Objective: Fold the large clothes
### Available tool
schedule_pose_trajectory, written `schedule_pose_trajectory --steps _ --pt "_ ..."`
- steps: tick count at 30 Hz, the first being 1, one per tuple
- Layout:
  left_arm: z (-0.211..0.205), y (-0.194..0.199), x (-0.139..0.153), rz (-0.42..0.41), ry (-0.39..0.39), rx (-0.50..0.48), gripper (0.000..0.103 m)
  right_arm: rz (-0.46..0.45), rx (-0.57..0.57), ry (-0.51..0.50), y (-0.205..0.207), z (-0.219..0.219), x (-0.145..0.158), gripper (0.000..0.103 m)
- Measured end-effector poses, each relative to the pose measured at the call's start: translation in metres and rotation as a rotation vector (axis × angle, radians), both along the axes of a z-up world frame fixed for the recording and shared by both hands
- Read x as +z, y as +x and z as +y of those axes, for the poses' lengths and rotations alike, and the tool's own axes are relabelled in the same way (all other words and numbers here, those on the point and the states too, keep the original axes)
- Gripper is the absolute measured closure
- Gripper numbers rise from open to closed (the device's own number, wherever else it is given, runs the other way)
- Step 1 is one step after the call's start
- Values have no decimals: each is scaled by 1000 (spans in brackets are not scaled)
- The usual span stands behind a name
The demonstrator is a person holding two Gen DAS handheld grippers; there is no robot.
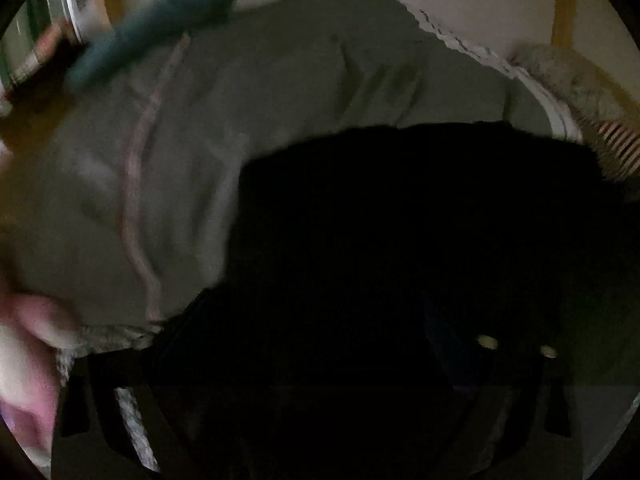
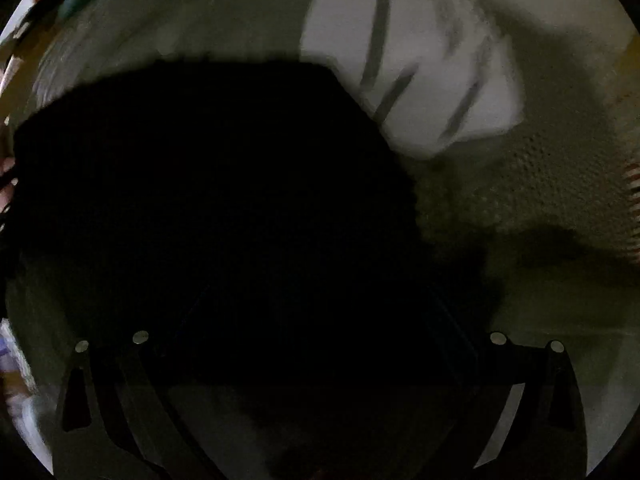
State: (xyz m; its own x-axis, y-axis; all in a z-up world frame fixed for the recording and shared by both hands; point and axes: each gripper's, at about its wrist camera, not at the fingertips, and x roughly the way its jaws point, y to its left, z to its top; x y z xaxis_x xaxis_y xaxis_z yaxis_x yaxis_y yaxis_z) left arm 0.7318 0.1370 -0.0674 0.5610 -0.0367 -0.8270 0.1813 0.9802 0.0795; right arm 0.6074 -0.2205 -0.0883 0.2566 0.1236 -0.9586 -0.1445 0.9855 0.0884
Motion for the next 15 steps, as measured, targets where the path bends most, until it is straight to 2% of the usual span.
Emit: schedule_pose_trajectory --steps 1,2,3,4,5,6,8,9,10,11,13,14,15 --pt "5 4 -8 26 -34 9 42 -5 27 6 0 2 -4 6" --pt "12 7 -11 30 -73 18 55 -32 45 7 -1 2 -3 18" --pt "23 9 -11 23 -130 38 68 -41 41 27 -3 0 -2 35" --pt "32 9 -9 19 -183 57 73 -45 28 48 -4 -4 -1 41" --pt "46 8 -5 7 -269 84 80 -65 1 101 -7 -13 5 52" --pt "66 5 4 -27 -382 120 82 -84 -2 130 -7 -17 9 62" --pt "89 0 20 -95 -499 171 83 -192 -20 207 -17 -29 29 71" --pt "97 -3 24 -119 -515 191 86 -232 -39 221 -16 -35 35 72" --pt "106 -3 28 -156 -497 226 86 -272 -70 206 -17 -40 39 73" --pt "113 1 23 -155 -479 248 84 -284 -80 178 -13 -40 38 73" --pt "111 16 -5 -34 -415 263 83 -196 -73 158 3 -33 12 73" --pt "106 19 -13 -10 -376 261 82 -180 -65 126 3 -27 7 70" --pt "103 19 -14 -15 -347 260 74 -175 -50 78 3 -19 0 66"
